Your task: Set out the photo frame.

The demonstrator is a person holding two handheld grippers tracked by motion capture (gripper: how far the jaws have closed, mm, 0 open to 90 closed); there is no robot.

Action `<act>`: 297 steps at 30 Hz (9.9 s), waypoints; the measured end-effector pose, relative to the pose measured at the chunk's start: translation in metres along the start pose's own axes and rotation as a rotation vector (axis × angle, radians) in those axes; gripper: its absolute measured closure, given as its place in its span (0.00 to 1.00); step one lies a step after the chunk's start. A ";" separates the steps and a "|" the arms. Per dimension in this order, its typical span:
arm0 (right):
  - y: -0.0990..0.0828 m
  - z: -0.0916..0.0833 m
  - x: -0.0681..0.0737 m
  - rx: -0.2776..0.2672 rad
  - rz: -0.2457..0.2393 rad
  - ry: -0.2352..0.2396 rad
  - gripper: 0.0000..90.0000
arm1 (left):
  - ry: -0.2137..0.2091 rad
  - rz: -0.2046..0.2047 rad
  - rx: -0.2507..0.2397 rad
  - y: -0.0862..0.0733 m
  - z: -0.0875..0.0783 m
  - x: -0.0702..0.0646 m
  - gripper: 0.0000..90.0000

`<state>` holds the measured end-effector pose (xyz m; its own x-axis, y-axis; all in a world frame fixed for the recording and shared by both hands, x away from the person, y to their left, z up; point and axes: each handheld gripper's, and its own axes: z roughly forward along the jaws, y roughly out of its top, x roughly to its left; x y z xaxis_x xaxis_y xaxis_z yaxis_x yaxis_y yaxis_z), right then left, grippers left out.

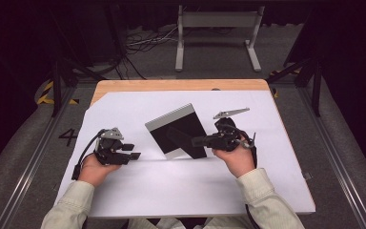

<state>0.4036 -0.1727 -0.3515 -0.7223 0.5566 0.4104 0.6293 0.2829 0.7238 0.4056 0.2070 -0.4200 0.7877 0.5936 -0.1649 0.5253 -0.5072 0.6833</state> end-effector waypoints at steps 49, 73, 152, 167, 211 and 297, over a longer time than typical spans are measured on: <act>-0.045 -0.021 -0.024 0.151 -0.238 -0.081 0.95 | -0.034 0.047 0.009 0.017 0.015 -0.005 0.56; -0.058 -0.015 -0.030 0.249 -0.255 -0.094 0.95 | -0.052 0.069 0.020 0.023 0.022 -0.007 0.56; -0.069 -0.080 -0.049 0.146 -0.359 -0.188 0.90 | -0.054 0.106 -0.106 0.052 0.069 -0.036 1.00; -0.072 -0.088 -0.049 0.122 -0.339 -0.193 0.92 | -0.024 0.083 -0.108 0.058 0.090 -0.037 1.00; -0.074 -0.115 -0.044 0.046 -0.272 -0.202 0.92 | -0.149 0.222 0.004 0.062 0.107 -0.063 1.00; -0.083 -0.143 -0.044 0.004 -0.209 -0.240 0.93 | -0.500 0.601 0.188 0.076 0.141 -0.187 1.00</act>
<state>0.3418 -0.3321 -0.3506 -0.7477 0.6548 0.1102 0.4761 0.4131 0.7763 0.3433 -0.0308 -0.4370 0.9804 -0.1420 -0.1369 -0.0238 -0.7741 0.6326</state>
